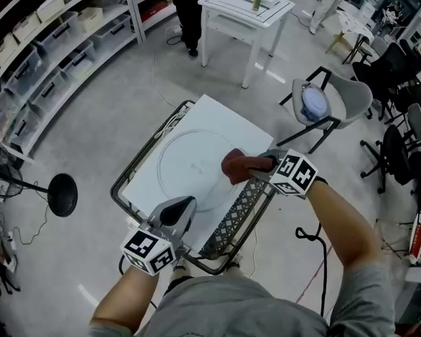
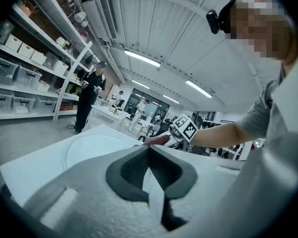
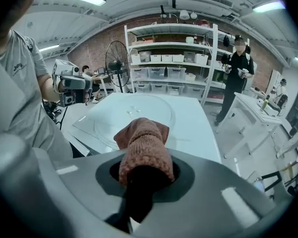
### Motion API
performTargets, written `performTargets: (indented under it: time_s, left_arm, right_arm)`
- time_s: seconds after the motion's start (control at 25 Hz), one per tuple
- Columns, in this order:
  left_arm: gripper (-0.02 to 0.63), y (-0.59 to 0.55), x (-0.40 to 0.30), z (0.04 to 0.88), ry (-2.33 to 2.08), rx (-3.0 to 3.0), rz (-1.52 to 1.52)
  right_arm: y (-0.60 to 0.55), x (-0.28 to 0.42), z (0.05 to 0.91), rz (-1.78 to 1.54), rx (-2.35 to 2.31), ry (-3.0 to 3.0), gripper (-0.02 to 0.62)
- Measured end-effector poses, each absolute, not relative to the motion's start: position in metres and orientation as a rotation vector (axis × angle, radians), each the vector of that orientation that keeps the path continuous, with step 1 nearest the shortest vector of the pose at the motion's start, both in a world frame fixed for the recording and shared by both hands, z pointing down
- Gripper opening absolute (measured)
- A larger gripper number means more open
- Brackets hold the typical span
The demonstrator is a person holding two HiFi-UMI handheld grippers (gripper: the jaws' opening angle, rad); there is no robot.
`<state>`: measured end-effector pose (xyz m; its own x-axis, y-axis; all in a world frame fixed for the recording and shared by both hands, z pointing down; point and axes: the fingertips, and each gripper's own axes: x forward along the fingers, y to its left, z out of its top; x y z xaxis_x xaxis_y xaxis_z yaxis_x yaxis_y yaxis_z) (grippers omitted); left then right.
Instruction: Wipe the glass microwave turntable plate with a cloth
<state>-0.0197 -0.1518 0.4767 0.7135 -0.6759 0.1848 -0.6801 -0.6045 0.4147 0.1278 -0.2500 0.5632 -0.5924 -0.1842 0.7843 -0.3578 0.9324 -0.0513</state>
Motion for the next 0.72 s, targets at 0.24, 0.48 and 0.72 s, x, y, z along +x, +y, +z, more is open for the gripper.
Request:
performTargets:
  time_s: [0.24, 0.48, 0.72]
  left_arm:
    - [0.003, -0.148, -0.025, 0.474, -1.051, 2.455, -0.001]
    - [0.003, -0.142, -0.067, 0.472, -1.156, 2.419, -0.030]
    - [0.003, -0.124, -0.138, 0.480, -1.306, 2.330, -0.044]
  right_arm:
    - [-0.248, 0.129, 0.550, 0.273, 0.401, -2.246, 0.069]
    - [-0.223, 0.033, 0.507, 0.203, 0.225, -2.396, 0.069]
    - [-0.183, -0.075, 0.514, 0.120, -0.022, -2.418, 0.069]
